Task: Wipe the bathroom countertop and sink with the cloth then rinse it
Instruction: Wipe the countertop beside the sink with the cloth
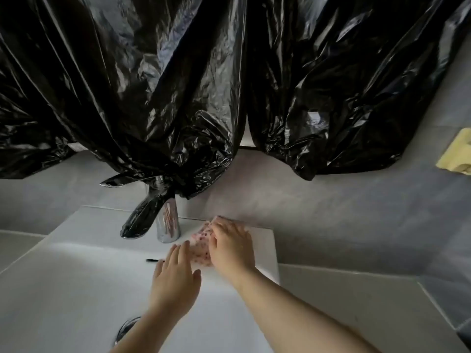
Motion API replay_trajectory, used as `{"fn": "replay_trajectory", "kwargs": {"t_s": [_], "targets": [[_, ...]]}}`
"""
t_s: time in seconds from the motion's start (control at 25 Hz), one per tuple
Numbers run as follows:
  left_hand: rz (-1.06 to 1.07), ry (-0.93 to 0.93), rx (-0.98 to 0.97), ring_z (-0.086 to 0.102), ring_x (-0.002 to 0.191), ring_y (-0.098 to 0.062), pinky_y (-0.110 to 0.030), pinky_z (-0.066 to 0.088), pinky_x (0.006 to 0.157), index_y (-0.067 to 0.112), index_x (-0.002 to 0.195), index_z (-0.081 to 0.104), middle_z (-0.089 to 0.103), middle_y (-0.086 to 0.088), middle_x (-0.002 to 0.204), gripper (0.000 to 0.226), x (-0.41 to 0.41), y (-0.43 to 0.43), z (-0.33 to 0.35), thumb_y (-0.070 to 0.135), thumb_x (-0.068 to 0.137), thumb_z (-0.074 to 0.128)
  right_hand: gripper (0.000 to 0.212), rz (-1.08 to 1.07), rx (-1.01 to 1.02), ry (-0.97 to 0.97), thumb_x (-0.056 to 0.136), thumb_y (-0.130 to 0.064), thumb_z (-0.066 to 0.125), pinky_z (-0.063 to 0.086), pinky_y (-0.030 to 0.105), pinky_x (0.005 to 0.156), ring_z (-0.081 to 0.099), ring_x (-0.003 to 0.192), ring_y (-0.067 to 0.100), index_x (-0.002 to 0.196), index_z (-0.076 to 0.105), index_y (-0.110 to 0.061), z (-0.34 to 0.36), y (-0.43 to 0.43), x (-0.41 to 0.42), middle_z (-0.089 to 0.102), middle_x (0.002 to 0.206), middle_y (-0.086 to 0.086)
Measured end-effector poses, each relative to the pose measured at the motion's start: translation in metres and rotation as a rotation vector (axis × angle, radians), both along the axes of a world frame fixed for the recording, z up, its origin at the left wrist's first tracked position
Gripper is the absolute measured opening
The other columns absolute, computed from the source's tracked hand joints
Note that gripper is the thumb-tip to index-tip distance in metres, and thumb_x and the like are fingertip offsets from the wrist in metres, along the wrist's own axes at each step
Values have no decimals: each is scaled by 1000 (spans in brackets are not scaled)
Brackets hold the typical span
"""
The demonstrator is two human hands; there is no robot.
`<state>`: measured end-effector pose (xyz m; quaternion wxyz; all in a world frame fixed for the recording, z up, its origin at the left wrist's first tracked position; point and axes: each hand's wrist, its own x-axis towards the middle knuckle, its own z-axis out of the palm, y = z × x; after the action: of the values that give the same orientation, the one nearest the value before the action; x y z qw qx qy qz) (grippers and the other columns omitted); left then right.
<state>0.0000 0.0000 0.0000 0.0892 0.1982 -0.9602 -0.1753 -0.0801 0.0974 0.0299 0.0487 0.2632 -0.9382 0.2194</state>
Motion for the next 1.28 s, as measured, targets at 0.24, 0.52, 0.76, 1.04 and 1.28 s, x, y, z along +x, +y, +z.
{"fn": "replay_trajectory", "kwargs": {"t_s": [0.24,0.52,0.76,1.04,1.28], "targets": [[-56,54,-183,39,120,-19,-57,46,87,12,110,64,65,-3,113,72,-4,-11,-25,20,42,86,53,-82,310,-33,99,-48,21,-4,57,113,-2,146,34,149,17,-34,-28,-21,-16,2,161,0],[-60,16,-82,-2,145,-17,-37,3,117,15,147,15,9,1,157,60,2,17,-6,27,94,40,42,-107,158,199,83,-33,36,54,35,85,70,93,20,96,74,-20,-38,23,-3,73,102,0],[-229,130,23,9,144,-14,-30,13,114,25,140,34,27,8,150,44,11,90,10,27,96,39,41,-231,-98,-25,99,-31,33,50,32,81,64,98,31,104,69,-12,-10,108,13,71,103,11],[-467,80,-20,30,135,-13,-26,23,107,23,133,47,42,7,139,43,0,225,-8,19,90,41,48,-499,10,-120,101,-42,28,47,34,83,63,100,32,105,68,-15,-49,285,28,70,105,13],[-192,-96,51,52,122,-29,-42,43,99,4,122,59,57,-15,129,51,14,258,-88,21,81,34,55,-571,325,-187,95,-46,16,17,38,111,24,142,22,139,43,-27,-126,393,47,38,150,-1]]}}
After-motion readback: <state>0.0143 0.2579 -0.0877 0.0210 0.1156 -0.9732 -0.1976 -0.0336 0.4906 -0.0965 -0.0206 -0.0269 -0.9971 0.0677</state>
